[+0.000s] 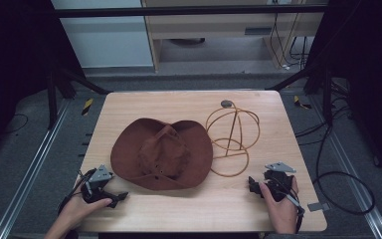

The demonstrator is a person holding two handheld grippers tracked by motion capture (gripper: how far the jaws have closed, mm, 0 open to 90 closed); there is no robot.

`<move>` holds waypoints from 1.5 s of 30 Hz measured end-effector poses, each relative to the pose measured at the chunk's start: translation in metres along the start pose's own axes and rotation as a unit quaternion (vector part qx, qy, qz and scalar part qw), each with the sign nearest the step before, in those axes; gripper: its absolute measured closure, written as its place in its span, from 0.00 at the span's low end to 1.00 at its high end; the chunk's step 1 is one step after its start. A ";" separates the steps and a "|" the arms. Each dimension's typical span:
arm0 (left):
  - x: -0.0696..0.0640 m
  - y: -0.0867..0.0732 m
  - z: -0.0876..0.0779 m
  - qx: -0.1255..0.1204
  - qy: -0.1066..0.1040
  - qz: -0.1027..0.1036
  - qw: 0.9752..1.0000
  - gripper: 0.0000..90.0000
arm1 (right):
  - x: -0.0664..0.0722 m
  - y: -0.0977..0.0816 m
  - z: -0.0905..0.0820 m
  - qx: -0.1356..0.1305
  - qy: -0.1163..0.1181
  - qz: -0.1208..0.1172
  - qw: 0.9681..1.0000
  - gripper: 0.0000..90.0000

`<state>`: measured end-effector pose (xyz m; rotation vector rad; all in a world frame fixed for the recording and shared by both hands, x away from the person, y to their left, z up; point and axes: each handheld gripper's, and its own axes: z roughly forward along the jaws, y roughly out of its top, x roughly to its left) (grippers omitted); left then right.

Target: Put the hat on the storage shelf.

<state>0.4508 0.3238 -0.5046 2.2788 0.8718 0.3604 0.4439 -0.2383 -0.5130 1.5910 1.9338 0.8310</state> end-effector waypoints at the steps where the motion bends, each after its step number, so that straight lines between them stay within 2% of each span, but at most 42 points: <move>1: -0.002 0.002 -0.003 0.013 0.002 0.004 1.000 0.00 | 0.000 0.000 0.000 0.000 0.000 0.000 1.000 0.00; 2: -0.002 0.002 -0.003 0.013 0.002 0.004 1.000 0.03 | 0.000 0.000 0.000 0.000 0.000 0.000 1.000 0.00; 6: -0.006 0.002 -0.008 0.014 0.012 0.008 1.000 0.04 | 0.000 0.000 0.000 0.000 0.000 0.000 1.000 0.00; 12: -0.007 0.004 -0.026 -0.031 0.015 -0.009 0.999 0.04 | 0.001 -0.001 -0.001 0.000 0.000 0.002 1.000 0.00; 14: -0.008 0.004 -0.033 -0.041 0.022 0.002 0.999 0.04 | 0.001 -0.001 -0.001 0.000 -0.001 0.002 1.000 0.00; 16: -0.009 0.006 -0.040 -0.054 0.025 0.002 0.998 0.04 | 0.001 -0.001 -0.001 0.000 -0.001 0.003 1.000 0.00; 20: -0.014 0.012 -0.054 -0.079 0.029 0.017 0.996 0.03 | 0.001 -0.001 -0.001 0.000 -0.001 0.003 1.000 0.00; 24: -0.019 0.023 -0.062 -0.079 0.029 0.029 0.996 0.03 | 0.001 -0.001 -0.001 0.000 -0.001 0.003 1.000 0.00; 28: -0.020 0.043 -0.069 -0.072 0.026 0.045 0.996 0.03 | 0.001 -0.002 -0.002 0.000 -0.003 0.005 1.000 0.00; 31: -0.019 0.066 -0.073 -0.060 0.033 0.069 0.995 0.04 | 0.001 -0.002 -0.002 0.000 -0.002 0.002 1.000 0.00; 33: -0.016 0.083 -0.074 -0.067 0.035 0.075 0.994 0.06 | 0.001 -0.002 -0.002 0.000 -0.001 0.001 1.000 0.00; 35: -0.012 0.100 -0.073 -0.068 0.028 0.070 0.995 0.06 | 0.001 -0.002 -0.002 0.001 0.000 0.002 1.000 0.00; 38: -0.009 0.126 -0.069 -0.055 0.021 0.078 0.995 0.06 | 0.001 -0.003 -0.003 0.000 0.000 0.001 1.000 0.00; 40: -0.009 0.144 -0.064 -0.048 0.004 0.081 0.996 0.06 | 0.000 -0.003 -0.003 0.000 0.000 0.001 1.000 0.00; 42: -0.009 0.158 -0.059 -0.037 -0.006 0.086 0.996 0.06 | 0.000 -0.003 -0.003 0.000 0.001 0.001 1.000 0.00; 45: -0.009 0.176 -0.047 -0.005 -0.022 0.090 0.996 0.06 | 0.000 -0.003 -0.003 0.001 0.002 0.001 1.000 0.00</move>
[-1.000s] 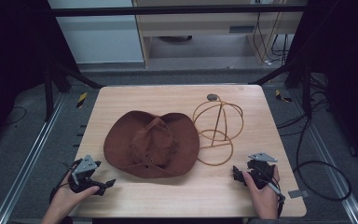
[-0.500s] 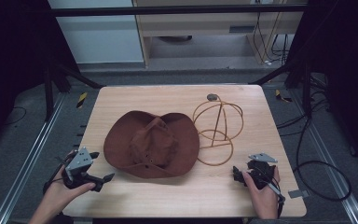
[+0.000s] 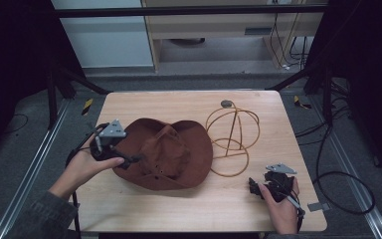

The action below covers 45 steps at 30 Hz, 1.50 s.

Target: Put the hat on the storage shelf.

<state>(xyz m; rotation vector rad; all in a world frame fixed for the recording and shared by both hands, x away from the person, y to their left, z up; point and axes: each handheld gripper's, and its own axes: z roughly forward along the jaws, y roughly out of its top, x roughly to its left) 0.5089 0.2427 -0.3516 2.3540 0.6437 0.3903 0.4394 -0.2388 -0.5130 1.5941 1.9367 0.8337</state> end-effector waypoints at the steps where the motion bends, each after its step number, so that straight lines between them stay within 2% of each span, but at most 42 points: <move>1: 0.001 0.006 0.005 0.008 -0.006 -0.001 1.000 0.05 | 0.000 0.000 0.000 0.000 0.001 -0.001 1.000 0.00; 4: 0.002 0.020 0.016 0.028 -0.010 0.016 0.999 0.05 | -0.001 -0.001 -0.001 -0.002 0.005 -0.008 1.000 0.00; 9: -0.004 0.039 0.029 0.031 -0.009 0.045 0.998 0.05 | -0.001 -0.002 -0.002 -0.002 0.005 -0.009 1.000 0.00; 12: -0.004 0.045 0.037 0.039 -0.012 0.047 0.998 0.05 | 0.000 -0.003 -0.002 -0.002 0.004 -0.005 1.000 0.00; 15: 0.003 0.052 0.041 0.046 -0.016 0.048 0.998 0.04 | 0.001 -0.003 -0.003 -0.001 0.004 -0.003 1.000 0.00; 16: 0.009 0.056 0.043 0.045 -0.021 0.049 0.998 0.04 | 0.001 -0.003 -0.003 -0.001 0.003 -0.003 1.000 0.00; 19: 0.014 0.059 0.045 0.047 -0.018 0.044 0.998 0.05 | 0.001 -0.003 -0.003 -0.002 0.004 -0.003 1.000 0.00; 24: 0.020 0.064 0.051 0.050 -0.016 0.048 0.997 0.05 | 0.000 -0.003 -0.002 -0.001 0.004 -0.004 1.000 0.00; 26: 0.020 0.064 0.054 0.054 -0.016 0.049 0.997 0.05 | -0.001 -0.002 -0.001 -0.002 0.004 -0.006 1.000 0.00; 29: 0.020 0.064 0.057 0.058 -0.010 0.062 0.996 0.04 | -0.003 0.000 0.001 -0.003 0.006 -0.010 1.000 0.00; 32: 0.021 0.064 0.058 0.057 -0.012 0.063 0.996 0.04 | -0.004 0.000 0.001 -0.003 0.007 -0.013 1.000 0.00; 35: 0.022 0.063 0.059 0.068 -0.022 0.066 0.995 0.04 | -0.004 0.000 0.001 -0.003 0.007 -0.013 1.000 0.00; 40: 0.020 0.061 0.063 0.085 -0.023 0.071 0.994 0.05 | -0.004 0.000 0.000 -0.003 0.008 -0.011 1.000 0.00; 45: 0.019 0.063 0.065 0.078 -0.021 0.073 0.994 0.05 | -0.004 0.000 0.000 -0.003 0.008 -0.011 1.000 0.00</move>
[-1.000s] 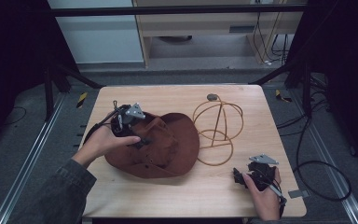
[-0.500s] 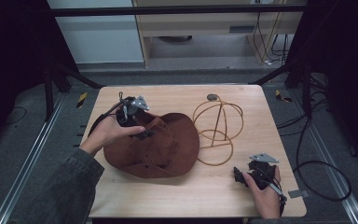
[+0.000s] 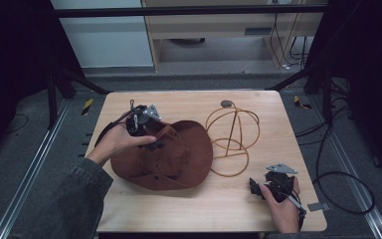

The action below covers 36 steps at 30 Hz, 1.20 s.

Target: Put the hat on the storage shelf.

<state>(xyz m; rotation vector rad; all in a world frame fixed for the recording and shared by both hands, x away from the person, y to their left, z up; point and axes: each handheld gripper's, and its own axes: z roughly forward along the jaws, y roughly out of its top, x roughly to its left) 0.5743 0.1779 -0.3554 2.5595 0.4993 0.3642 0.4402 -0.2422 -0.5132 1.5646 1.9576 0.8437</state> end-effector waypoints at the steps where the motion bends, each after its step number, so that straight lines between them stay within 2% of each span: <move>1: 0.000 0.000 0.001 0.003 0.002 0.002 1.000 0.05 | 0.000 0.000 0.000 0.000 0.000 0.000 1.000 0.00; 5: 0.001 -0.001 0.004 0.014 0.005 -0.001 1.000 0.08 | 0.000 0.000 0.000 0.000 0.000 0.000 1.000 0.00; 7: 0.001 -0.001 0.005 0.013 -0.003 -0.005 1.000 0.11 | 0.000 0.000 0.000 0.000 0.000 0.000 1.000 0.00; 14: -0.007 0.003 0.015 0.026 -0.014 -0.012 1.000 0.15 | 0.000 0.000 0.000 0.000 0.001 0.000 1.000 0.00; 16: -0.008 0.004 0.019 0.034 -0.011 -0.015 0.999 0.17 | 0.000 0.000 0.000 0.000 0.000 0.000 1.000 0.00; 21: -0.009 0.003 0.025 0.042 -0.015 -0.030 0.999 0.31 | 0.000 0.000 0.000 0.000 0.000 0.000 1.000 0.00; 24: -0.010 0.003 0.027 0.046 -0.012 -0.031 0.998 0.36 | 0.000 0.000 0.000 0.000 0.000 0.000 1.000 0.00; 26: -0.009 0.002 0.029 0.041 -0.022 -0.040 0.998 0.42 | 0.000 0.000 0.000 0.000 0.000 0.000 1.000 0.00; 29: -0.009 0.002 0.030 0.050 -0.017 -0.039 0.998 0.50 | 0.000 0.000 0.000 0.000 0.000 0.000 1.000 0.00; 31: -0.009 0.002 0.030 0.047 -0.025 -0.043 0.998 0.57 | 0.000 0.000 0.000 0.000 0.000 0.000 1.000 0.00; 36: -0.009 0.002 0.029 0.055 -0.026 -0.042 0.997 0.73 | 0.000 0.000 0.000 0.000 0.000 0.000 1.000 0.00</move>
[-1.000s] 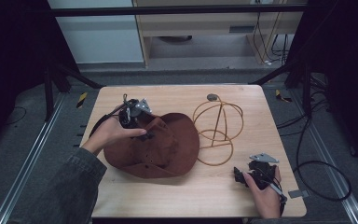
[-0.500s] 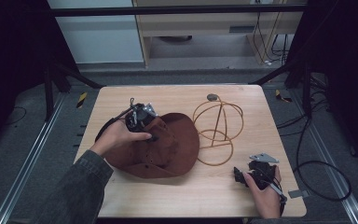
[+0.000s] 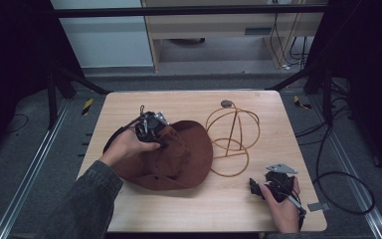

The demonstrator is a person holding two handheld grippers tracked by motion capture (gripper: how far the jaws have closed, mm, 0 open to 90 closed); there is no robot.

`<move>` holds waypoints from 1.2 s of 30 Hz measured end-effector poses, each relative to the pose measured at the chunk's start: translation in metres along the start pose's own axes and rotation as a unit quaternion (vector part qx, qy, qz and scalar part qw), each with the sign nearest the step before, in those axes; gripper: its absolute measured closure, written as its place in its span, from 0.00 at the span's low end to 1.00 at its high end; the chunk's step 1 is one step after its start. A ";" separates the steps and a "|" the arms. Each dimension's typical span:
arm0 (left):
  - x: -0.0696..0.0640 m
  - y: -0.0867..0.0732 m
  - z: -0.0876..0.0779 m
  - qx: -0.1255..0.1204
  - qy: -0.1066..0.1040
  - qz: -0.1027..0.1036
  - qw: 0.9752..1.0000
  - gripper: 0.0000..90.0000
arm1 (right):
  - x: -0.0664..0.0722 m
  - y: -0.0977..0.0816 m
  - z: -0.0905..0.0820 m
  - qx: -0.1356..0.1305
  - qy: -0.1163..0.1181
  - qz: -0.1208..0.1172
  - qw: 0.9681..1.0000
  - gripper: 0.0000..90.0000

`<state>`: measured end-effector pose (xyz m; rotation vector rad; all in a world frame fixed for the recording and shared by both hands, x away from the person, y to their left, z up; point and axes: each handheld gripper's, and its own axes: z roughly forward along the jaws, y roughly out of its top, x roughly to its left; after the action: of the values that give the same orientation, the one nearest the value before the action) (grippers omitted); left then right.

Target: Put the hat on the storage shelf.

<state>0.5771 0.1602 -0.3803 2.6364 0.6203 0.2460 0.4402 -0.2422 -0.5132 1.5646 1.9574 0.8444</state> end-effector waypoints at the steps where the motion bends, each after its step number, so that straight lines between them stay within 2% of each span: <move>1: 0.000 0.000 0.000 0.001 0.000 0.000 1.000 0.76 | 0.000 0.000 0.000 0.000 0.000 0.000 1.000 0.00; 5: 0.001 0.000 0.000 0.005 -0.004 -0.001 1.000 0.88 | 0.000 0.000 0.000 0.000 0.000 0.000 1.000 0.00; 7: 0.003 -0.001 -0.001 0.001 -0.006 -0.007 1.000 0.91 | 0.000 0.000 0.000 0.000 -0.001 0.000 1.000 0.00; 11: 0.003 -0.001 -0.001 0.001 -0.012 -0.004 1.000 0.98 | 0.000 0.000 0.000 0.000 -0.002 0.000 1.000 0.00; 17: 0.005 -0.003 -0.008 -0.006 -0.005 -0.008 1.000 0.99 | 0.000 0.000 0.000 0.000 -0.002 0.000 1.000 0.00; 23: 0.006 -0.011 -0.023 -0.019 0.011 -0.005 1.000 0.99 | 0.000 0.000 0.000 0.000 -0.002 0.000 1.000 0.00; 36: 0.011 -0.029 -0.052 -0.043 0.024 -0.003 0.999 0.99 | 0.000 0.000 0.000 0.000 -0.002 0.000 1.000 0.00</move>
<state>0.5623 0.2070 -0.3458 2.5515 0.6188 0.3269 0.4405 -0.2422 -0.5133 1.5640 1.9551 0.8417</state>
